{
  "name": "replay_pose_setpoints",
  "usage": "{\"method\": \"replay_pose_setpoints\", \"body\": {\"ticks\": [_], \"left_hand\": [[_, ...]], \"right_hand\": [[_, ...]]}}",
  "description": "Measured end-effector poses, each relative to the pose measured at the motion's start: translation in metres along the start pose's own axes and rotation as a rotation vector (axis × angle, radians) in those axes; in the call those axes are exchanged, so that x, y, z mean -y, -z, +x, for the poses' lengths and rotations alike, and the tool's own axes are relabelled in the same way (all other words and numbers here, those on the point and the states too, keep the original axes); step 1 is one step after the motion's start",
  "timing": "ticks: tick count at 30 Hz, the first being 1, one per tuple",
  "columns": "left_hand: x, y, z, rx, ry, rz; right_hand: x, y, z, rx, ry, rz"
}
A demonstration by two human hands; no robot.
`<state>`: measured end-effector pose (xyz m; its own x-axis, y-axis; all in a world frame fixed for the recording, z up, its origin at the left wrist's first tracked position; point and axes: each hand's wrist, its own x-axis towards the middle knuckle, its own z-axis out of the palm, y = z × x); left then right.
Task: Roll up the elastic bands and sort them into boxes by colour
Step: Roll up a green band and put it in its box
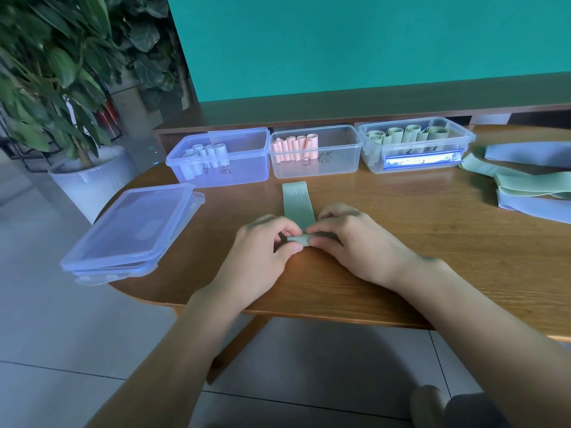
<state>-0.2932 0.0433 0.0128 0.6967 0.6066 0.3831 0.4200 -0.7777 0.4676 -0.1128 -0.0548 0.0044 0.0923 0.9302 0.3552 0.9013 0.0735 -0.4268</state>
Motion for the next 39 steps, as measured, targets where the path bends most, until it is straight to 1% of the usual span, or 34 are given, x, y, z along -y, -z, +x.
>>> {"method": "replay_pose_setpoints", "body": {"ticks": [5,10,14,17,21,25,30,34,39], "left_hand": [[0.002,-0.004,0.003,-0.002,0.014,-0.018],[0.001,-0.002,-0.003,-0.017,0.025,-0.029],[-0.004,0.005,-0.017,-0.041,-0.018,-0.09],[-0.009,0.007,-0.034,-0.04,-0.059,-0.115],[-0.012,0.007,-0.046,-0.03,-0.086,-0.108],[-0.012,0.008,-0.045,-0.021,-0.09,-0.064],[-0.012,0.008,-0.04,0.027,-0.016,-0.039],[-0.007,0.006,-0.033,-0.013,-0.037,-0.033],[-0.003,0.004,-0.027,-0.055,-0.065,-0.055]], "right_hand": [[-0.001,0.0,-0.001,-0.105,-0.009,0.088],[0.0,0.002,-0.004,-0.117,0.02,0.13],[0.005,0.012,-0.013,-0.052,0.021,0.17],[0.011,0.022,-0.025,0.009,-0.012,0.236],[0.014,0.028,-0.036,0.125,-0.05,0.324],[0.015,0.028,-0.034,0.119,-0.031,0.289],[0.011,0.023,-0.03,0.072,-0.043,0.228],[0.014,0.016,-0.03,-0.022,0.007,0.228],[0.01,0.013,-0.027,0.015,-0.016,0.237]]}}
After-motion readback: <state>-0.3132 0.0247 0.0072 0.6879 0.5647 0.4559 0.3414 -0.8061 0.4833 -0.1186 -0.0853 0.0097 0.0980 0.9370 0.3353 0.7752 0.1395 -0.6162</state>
